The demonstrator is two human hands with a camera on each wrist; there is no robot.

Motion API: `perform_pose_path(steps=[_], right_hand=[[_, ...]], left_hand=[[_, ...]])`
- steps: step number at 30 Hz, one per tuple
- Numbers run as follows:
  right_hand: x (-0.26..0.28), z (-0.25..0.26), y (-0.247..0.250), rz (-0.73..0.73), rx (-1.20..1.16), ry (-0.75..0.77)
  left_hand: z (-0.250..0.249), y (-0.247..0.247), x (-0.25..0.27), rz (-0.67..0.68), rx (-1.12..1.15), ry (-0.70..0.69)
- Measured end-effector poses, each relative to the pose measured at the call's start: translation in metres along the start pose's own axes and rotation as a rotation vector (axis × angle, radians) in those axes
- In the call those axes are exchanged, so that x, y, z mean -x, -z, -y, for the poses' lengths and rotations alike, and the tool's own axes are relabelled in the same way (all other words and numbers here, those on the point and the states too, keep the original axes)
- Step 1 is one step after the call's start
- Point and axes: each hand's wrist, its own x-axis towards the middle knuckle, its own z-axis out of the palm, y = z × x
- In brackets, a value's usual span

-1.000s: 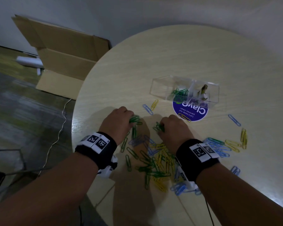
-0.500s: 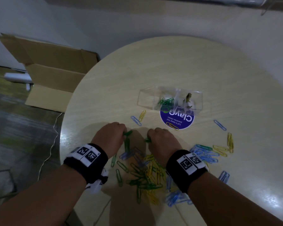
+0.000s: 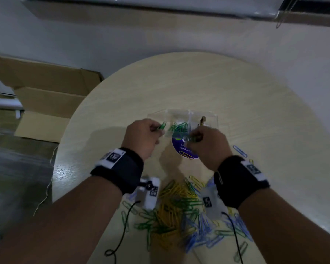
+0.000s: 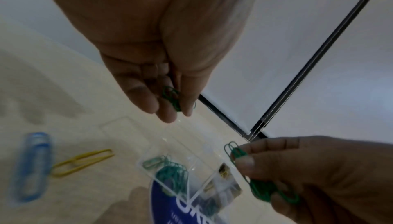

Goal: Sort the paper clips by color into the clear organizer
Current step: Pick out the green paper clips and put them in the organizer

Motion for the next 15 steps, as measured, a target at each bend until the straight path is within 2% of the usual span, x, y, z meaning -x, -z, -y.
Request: perform_pose_path(steps=[2,8,12,15], right_hand=[[-0.022,0.007,0.010,-0.037,0.000,-0.008],[-0.065,0.022,0.002,0.004,0.124,-0.052],[-0.062,0.016,0.000,-0.031,-0.052,-0.069],[-0.033,0.005,0.010,-0.128,-0.179,-0.050]], left_hand=[[-0.008,-0.010,-0.017,-0.034,0.053,0.006],[-0.005,-0.024,-0.035,-0.007,0.120,0.050],[0.001,-0.010,-0.017,-0.048,0.132,-0.017],[0.010,0.006,0.013,-0.009,-0.048,-0.104]])
